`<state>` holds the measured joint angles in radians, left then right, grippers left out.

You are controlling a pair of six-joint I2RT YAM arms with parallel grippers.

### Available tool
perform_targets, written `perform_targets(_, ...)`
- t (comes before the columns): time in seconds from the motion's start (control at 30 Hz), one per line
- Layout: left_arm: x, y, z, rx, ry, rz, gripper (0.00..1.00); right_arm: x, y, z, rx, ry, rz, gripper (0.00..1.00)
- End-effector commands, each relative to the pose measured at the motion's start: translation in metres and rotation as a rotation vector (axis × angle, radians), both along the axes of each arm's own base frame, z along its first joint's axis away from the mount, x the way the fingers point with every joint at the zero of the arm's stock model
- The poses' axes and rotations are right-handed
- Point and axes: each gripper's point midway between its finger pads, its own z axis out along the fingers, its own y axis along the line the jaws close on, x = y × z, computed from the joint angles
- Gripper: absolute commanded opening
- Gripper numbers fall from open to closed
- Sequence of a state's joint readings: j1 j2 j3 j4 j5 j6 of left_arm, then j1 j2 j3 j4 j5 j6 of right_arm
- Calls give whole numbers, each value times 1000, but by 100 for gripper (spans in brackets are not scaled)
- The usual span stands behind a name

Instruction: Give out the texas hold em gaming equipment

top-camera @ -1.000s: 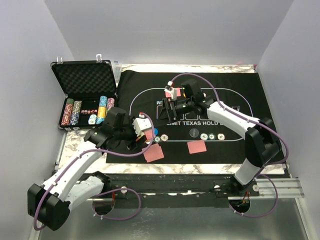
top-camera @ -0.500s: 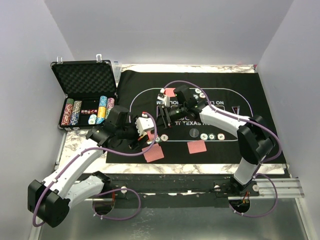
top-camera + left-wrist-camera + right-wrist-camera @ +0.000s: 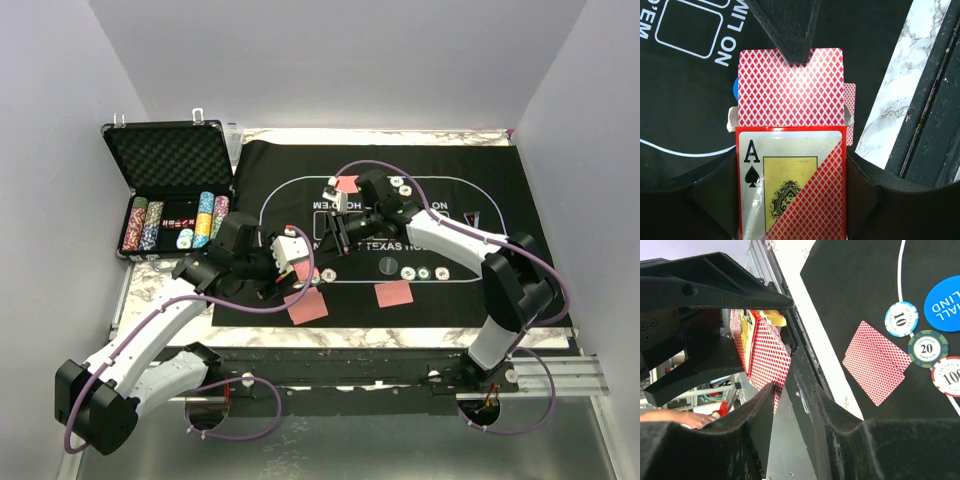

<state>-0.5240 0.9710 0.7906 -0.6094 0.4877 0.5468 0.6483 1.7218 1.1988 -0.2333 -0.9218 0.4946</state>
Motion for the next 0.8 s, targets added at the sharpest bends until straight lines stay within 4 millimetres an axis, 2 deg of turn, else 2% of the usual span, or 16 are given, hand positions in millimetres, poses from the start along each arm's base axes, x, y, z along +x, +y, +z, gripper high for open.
perform_targets(0.0,6,-5,18,-44,-70,-8,0,-8,-9,9,8,-27,25,41)
perform_targets(0.17,8,-7,20,-47,-71,-16,0,-14,-3,39,110,-39,62,74)
perform_targets(0.23,9,-9,22,-53,-73,-17,0,-12,0,41,120,-29,47,81)
perform_targets(0.47,11,-14,31,-78,-69,-12,0,5,13,7,-19,-46,-13,82)
perform_targets(0.67,12,-15,33,-82,-67,-10,0,15,24,5,-42,-72,-33,77)
perform_targets(0.77,13,-15,33,-82,-63,-4,0,14,23,1,-58,-73,-33,70)
